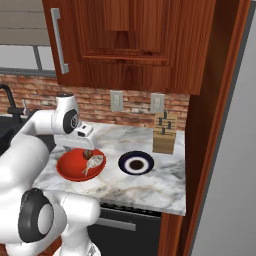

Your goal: Remove the apple from the bowl and place it on the small plate. Then place the bowl with only the fish in the microwave, close the door, and press the start button to microwave the fish.

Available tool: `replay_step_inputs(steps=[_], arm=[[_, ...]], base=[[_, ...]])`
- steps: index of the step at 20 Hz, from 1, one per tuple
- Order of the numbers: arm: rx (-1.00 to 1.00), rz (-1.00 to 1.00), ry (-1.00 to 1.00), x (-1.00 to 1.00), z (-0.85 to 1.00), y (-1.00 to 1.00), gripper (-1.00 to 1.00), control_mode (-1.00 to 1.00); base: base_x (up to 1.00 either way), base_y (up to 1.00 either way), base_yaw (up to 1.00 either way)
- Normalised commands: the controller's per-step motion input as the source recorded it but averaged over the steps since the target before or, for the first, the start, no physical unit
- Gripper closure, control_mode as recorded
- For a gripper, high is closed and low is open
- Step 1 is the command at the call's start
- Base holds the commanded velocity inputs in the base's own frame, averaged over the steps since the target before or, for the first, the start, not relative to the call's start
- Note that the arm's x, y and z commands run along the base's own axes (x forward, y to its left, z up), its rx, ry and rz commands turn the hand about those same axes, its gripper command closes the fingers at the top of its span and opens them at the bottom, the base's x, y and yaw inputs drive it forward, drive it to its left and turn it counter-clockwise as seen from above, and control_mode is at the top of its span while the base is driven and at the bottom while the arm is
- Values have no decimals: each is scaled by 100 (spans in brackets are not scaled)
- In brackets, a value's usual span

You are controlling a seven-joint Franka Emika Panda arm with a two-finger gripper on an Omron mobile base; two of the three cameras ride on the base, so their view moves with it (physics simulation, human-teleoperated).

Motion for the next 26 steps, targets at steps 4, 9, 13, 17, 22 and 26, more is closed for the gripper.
replay_step_inputs(steps=[4, 9, 13, 17, 22, 26], arm=[[-1, 0, 0, 12, 0, 8, -100, -100], [-11, 2, 14, 51, -14, 11, -100, -100], [-5, 7, 7, 49, -18, 1, -100, -100], [-3, 5, 0, 36, -14, 2, -100, -100], [-1, 2, 0, 23, -39, 6, -100, -100], [0, 2, 0, 14, -47, 0, -100, -100]], base=[[0, 0, 0], [0, 0, 0], [0, 0, 0], [0, 0, 0], [0, 0, 0], [0, 0, 0]])
